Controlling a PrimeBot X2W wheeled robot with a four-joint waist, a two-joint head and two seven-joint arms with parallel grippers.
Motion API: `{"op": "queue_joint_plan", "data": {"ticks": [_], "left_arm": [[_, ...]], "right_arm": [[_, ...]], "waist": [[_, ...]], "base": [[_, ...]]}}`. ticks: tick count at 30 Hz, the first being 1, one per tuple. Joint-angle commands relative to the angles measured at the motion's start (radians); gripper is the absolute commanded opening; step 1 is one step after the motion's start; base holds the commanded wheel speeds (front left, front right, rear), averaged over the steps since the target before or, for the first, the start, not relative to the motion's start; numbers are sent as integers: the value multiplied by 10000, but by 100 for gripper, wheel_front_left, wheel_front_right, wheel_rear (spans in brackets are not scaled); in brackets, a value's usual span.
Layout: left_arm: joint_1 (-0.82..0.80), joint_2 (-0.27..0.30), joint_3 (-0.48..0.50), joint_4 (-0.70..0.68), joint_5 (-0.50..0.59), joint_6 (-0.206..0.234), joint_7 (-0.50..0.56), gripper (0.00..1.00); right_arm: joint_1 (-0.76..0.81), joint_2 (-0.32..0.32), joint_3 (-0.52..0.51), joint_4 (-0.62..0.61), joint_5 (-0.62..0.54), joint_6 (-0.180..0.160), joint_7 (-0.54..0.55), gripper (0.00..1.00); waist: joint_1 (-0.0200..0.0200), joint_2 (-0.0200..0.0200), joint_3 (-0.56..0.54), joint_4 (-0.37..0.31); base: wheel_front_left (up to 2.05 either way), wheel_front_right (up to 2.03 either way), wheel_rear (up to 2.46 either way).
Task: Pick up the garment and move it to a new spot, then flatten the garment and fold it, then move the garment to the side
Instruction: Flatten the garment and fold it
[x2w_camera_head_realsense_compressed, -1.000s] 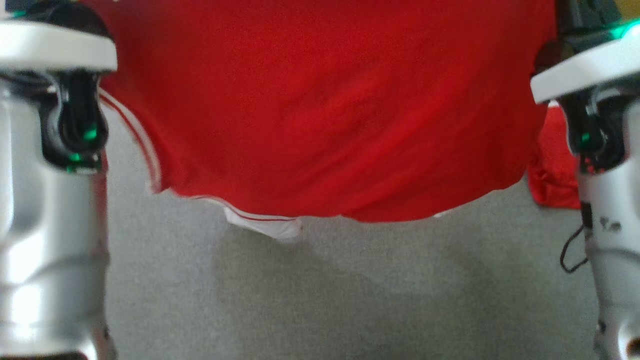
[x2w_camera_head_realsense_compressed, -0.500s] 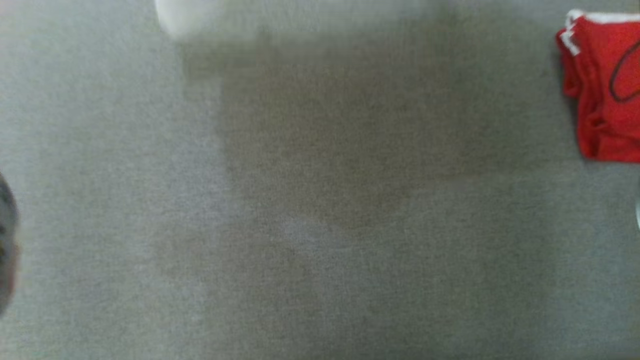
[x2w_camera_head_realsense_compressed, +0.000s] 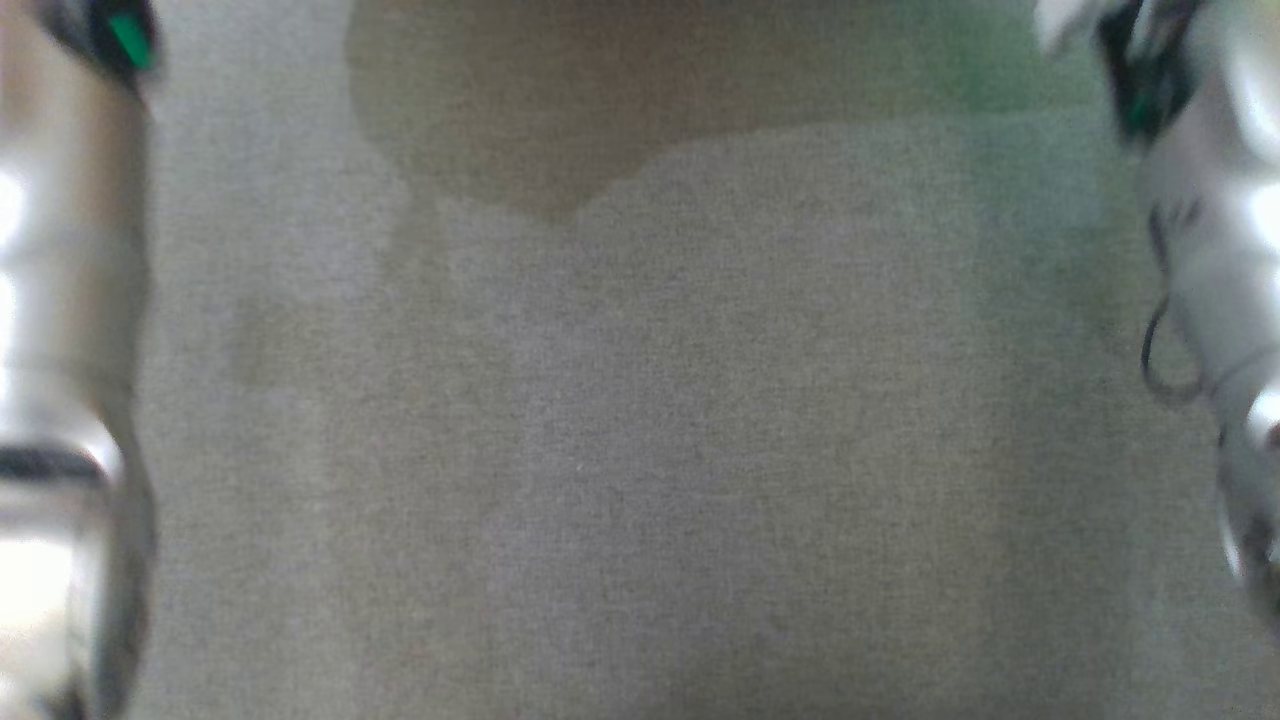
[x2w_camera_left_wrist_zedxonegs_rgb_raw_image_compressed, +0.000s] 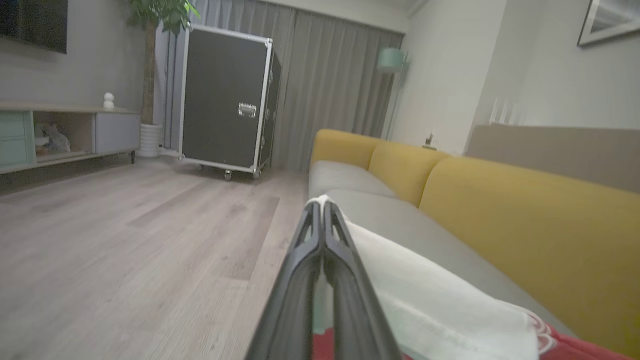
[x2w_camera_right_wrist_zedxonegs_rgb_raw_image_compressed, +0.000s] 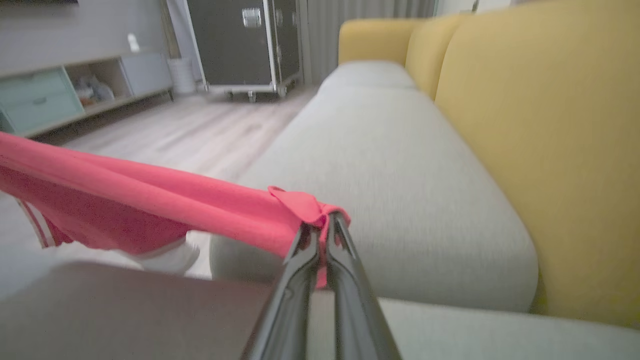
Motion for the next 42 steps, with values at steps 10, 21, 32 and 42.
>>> {"op": "queue_joint_plan", "data": {"ticks": [10,21,32,42], "left_arm": [[4457,1227,-2173,-1440,-1071,-19,-1,0],[8009,3232,-4412,-4503,-2810,-20,2393,0],[10380,5097,-4742,-7821,-4425,218,4737,0],[11258,5773,-4533,-9713,-5053,1018,5401,0]], "right_arm": [[2594,-673,2797,-352,1882,33,1962,0],[4735,-2610,6046,-2872,4656,33,3637,0],[5727,-3967,7838,-4427,7062,33,4974,0],[6044,-4695,8346,-5482,8434,33,5708,0]], "waist": [[0,1,-1729,148],[0,1,-3483,203],[0,1,-4700,226],[0,1,-4822,182]], "base": [[0,0,0],[0,0,0],[0,0,0],[0,0,0]]}}
